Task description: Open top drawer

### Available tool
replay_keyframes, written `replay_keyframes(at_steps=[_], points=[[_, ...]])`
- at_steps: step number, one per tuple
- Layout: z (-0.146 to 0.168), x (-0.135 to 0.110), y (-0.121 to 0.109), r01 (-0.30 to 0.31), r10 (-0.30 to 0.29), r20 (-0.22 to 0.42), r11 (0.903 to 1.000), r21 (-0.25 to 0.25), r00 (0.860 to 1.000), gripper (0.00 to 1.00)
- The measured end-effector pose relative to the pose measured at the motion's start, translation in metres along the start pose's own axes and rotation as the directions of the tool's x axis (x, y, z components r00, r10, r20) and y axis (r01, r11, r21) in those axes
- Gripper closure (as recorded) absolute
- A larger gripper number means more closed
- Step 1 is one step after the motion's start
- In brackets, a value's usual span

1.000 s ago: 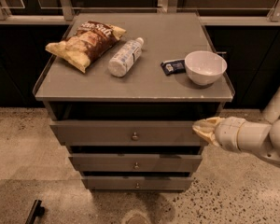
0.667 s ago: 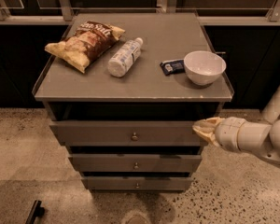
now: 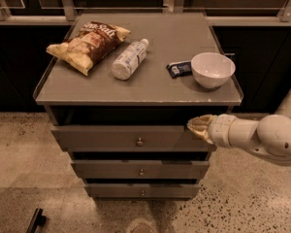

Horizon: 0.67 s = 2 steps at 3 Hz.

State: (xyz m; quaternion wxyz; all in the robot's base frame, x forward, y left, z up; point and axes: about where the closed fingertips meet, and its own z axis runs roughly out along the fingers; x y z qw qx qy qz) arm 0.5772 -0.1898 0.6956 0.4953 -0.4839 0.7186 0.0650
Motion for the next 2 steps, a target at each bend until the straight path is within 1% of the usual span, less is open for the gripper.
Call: replay_keyframes(at_steps=[1, 2], points=[[0.027, -0.008, -0.013, 0.070, -0.070, 0.027, 0.9975, -0.009, 0.997, 1.00], [0.043, -0.016, -0.024, 0.119, -0.119, 0.039, 0.9929, 0.001, 0.992, 1.00]])
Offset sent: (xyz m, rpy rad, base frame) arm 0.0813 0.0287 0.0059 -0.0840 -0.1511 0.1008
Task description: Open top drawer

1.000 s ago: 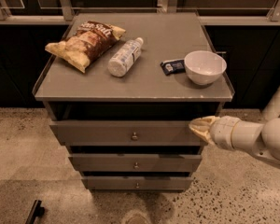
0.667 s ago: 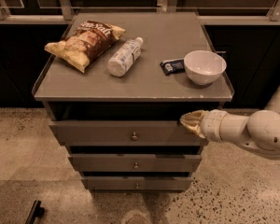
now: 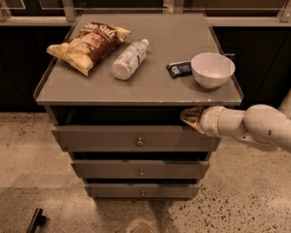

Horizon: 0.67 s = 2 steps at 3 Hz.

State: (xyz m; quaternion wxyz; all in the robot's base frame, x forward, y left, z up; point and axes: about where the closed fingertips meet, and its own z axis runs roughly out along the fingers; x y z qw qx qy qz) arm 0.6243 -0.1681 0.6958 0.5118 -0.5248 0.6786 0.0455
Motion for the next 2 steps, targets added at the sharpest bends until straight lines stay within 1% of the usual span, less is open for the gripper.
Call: replay_keyframes(at_steps=[1, 2], points=[[-0.001, 0.000, 0.002, 0.000, 0.000, 0.000, 1.0000, 0.000, 1.000, 1.00], [0.002, 0.009, 0.014, 0.000, -0.002, -0.043, 0.9992, -0.041, 0.999, 1.00]])
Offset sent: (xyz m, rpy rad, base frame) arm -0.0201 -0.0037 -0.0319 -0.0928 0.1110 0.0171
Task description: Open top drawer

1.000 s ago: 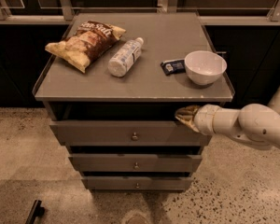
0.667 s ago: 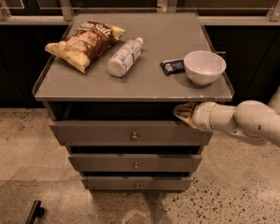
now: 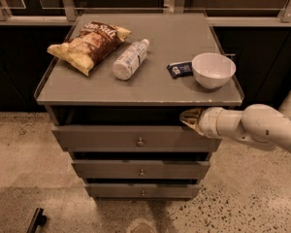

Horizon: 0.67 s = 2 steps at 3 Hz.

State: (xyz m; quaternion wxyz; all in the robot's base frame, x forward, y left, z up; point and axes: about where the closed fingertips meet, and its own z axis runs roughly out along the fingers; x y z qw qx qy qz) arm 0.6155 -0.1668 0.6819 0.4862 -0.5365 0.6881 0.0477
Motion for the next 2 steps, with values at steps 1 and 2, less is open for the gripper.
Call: replay_keyframes(at_steps=[1, 2], points=[[0.0007, 0.0008, 0.0046, 0.000, -0.001, -0.014, 0.9998, -0.019, 1.000, 1.00], [-0.0022, 0.0040, 0.0100, -0.017, 0.015, -0.035, 0.9988, -0.046, 0.999, 1.00]])
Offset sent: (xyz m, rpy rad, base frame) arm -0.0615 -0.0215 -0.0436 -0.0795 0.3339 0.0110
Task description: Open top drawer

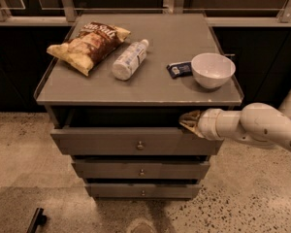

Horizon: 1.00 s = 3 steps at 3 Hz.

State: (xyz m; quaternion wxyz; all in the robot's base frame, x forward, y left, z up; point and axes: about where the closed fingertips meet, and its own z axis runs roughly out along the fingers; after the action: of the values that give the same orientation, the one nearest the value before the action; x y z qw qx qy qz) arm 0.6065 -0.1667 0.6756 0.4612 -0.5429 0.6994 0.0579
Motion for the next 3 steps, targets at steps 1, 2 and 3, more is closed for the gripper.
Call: replay_keyframes(at_steps=[1, 2, 3], points=[[-0.001, -0.002, -0.001, 0.000, 0.000, 0.000, 1.0000, 0.000, 1.000, 1.00], [-0.006, -0.003, 0.002, -0.026, 0.026, -0.018, 0.9993, -0.025, 1.000, 1.00], [-0.014, -0.004, 0.008, -0.069, 0.066, -0.047, 0.9957, -0.062, 0.997, 1.00]])
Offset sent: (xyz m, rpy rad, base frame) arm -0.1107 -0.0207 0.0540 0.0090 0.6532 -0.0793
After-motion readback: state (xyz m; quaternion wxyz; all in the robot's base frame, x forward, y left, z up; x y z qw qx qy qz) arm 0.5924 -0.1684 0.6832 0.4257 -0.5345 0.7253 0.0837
